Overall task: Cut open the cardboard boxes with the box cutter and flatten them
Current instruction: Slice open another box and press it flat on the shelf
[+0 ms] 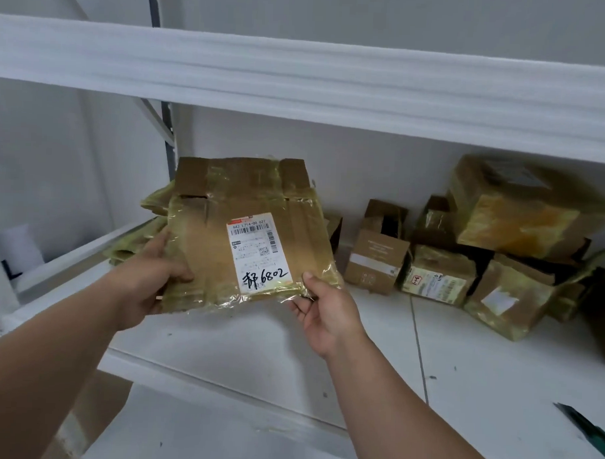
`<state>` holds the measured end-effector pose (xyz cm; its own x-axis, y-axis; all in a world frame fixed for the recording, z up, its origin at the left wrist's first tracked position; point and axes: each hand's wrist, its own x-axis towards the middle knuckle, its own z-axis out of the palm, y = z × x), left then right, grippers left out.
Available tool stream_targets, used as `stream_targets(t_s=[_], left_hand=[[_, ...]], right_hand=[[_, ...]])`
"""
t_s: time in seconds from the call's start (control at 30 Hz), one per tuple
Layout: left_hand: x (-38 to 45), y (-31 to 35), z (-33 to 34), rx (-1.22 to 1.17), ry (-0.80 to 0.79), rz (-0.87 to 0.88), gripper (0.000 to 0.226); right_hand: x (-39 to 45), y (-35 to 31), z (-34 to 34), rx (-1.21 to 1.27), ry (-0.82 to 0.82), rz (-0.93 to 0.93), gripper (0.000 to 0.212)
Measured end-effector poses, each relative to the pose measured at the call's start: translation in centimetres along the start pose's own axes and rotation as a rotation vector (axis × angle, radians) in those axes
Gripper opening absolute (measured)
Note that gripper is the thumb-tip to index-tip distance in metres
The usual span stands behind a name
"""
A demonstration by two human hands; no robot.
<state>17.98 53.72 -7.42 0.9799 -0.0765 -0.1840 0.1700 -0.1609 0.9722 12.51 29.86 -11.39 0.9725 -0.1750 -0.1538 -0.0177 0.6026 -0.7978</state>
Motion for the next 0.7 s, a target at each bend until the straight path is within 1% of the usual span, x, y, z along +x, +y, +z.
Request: stream_targets(t_s=[0.07, 0.13, 0.2, 0.3, 0.37, 0.43, 0.5, 0.53, 0.57, 0.63, 0.67, 0.7], left_hand=[[0.8, 0.5, -1.1, 0.034, -0.02, 0.004, 0.075], [2.2, 1.1, -2.2, 0.049, -0.001, 0.037, 0.075], [3.8, 1.6, -3.3, 0.062, 0.059, 0.09, 0.08], [6.9, 2.3, -5.6, 0.137, 0.158, 0.192, 0.091], [8.8, 2.9, -7.1, 0.199, 0.229, 0.271, 0.09], [10.6, 3.6, -8.6, 0.253, 0.308, 0.367, 0.075], [11.9, 4.5, -10.1, 0.286, 0.337, 0.452, 0.052], [12.7, 4.9, -10.8, 0.323, 0.349, 0.486, 0.041], [13.6, 5.3, -11.6, 0.409, 0.377, 0.514, 0.033], [15.4, 5.9, -12.7, 0.629, 0.443, 0.581, 0.022], [16.3, 5.9, -12.9, 0.702, 0.442, 0.615, 0.022], [16.8, 6.0, -13.0, 0.741, 0.409, 0.623, 0.024]], right_hand=[[1.3, 0.6, 1.2, -0.001, 0.005, -0.001, 0.038], [2.4, 1.2, 2.6, -0.001, 0.001, -0.013, 0.037], [3.6, 1.6, 4.3, -0.002, 0.003, -0.018, 0.035], [5.5, 2.2, 7.2, -0.024, 0.013, -0.042, 0.039], [6.7, 2.4, 9.3, -0.035, 0.021, -0.053, 0.036], [8.1, 2.7, 11.4, -0.047, 0.056, -0.061, 0.027], [9.6, 3.1, 13.6, -0.117, 0.098, -0.106, 0.017], [10.3, 3.3, 14.7, -0.18, 0.114, -0.147, 0.017], [10.8, 3.5, 15.7, -0.251, 0.133, -0.194, 0.018], [11.6, 3.9, 17.5, -0.359, 0.183, -0.281, 0.033], [12.1, 4.2, 18.0, -0.419, 0.209, -0.313, 0.046], [12.6, 4.5, 18.3, -0.499, 0.234, -0.334, 0.055]])
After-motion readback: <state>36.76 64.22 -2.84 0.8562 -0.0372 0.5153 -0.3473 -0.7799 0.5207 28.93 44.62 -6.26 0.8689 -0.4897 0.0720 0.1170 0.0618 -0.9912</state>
